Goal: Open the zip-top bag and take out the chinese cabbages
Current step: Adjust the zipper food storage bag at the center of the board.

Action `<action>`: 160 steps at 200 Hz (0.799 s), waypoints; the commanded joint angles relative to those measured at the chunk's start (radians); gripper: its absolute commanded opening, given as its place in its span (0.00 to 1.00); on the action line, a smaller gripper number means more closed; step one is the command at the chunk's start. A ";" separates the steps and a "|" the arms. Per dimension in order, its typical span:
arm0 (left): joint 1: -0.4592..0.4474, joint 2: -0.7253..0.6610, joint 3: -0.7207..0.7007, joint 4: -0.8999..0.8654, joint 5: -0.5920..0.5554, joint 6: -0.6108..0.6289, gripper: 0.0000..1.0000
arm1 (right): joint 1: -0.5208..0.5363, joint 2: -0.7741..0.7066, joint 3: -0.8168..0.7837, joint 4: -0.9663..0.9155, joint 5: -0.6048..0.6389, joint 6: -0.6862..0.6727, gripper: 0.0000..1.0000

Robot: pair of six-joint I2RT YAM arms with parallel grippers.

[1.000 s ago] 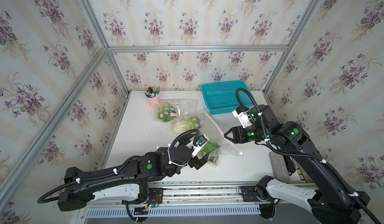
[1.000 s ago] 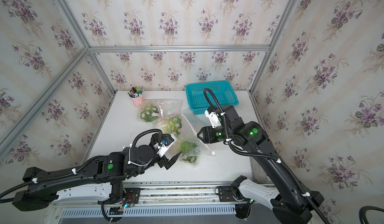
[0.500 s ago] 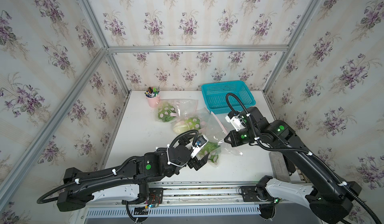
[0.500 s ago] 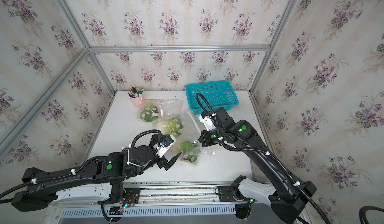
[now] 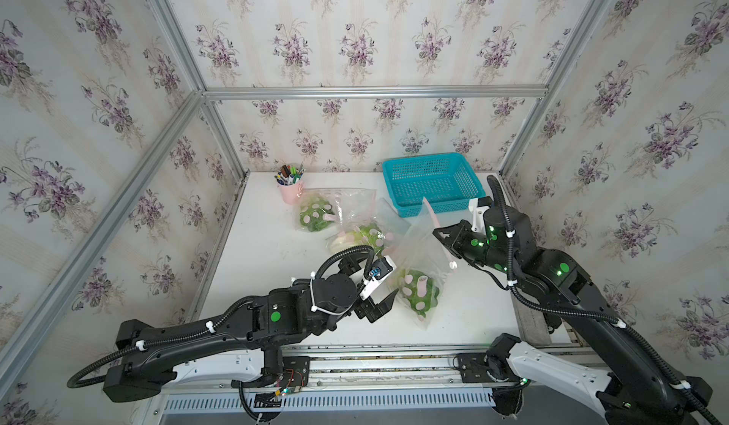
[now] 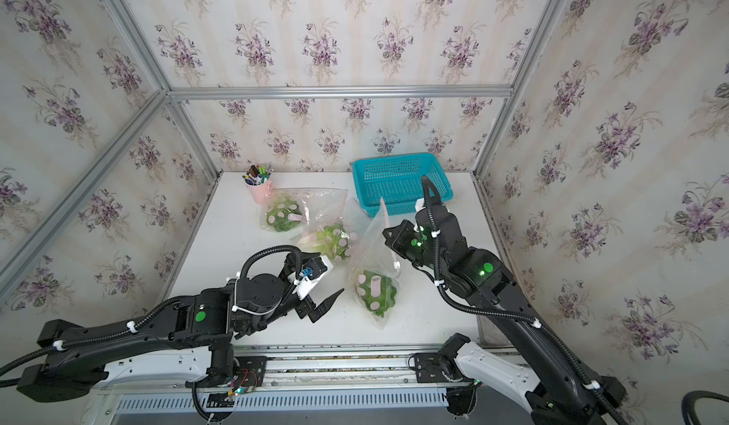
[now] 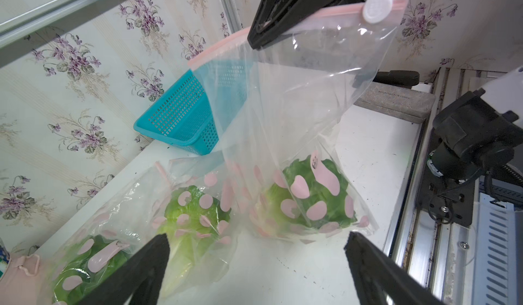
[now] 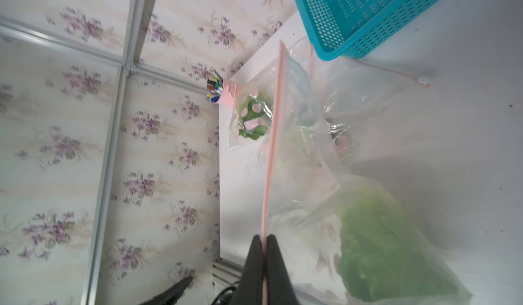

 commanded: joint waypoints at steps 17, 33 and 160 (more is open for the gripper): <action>-0.012 0.028 0.029 0.071 0.009 0.021 0.99 | 0.155 0.034 0.028 0.100 0.350 0.243 0.00; -0.045 0.062 0.042 0.108 0.004 0.038 0.99 | 0.199 0.079 0.070 0.091 0.419 0.255 0.00; -0.127 0.255 0.109 0.422 -0.298 -0.138 0.86 | 0.212 0.180 0.173 0.102 0.627 0.210 0.00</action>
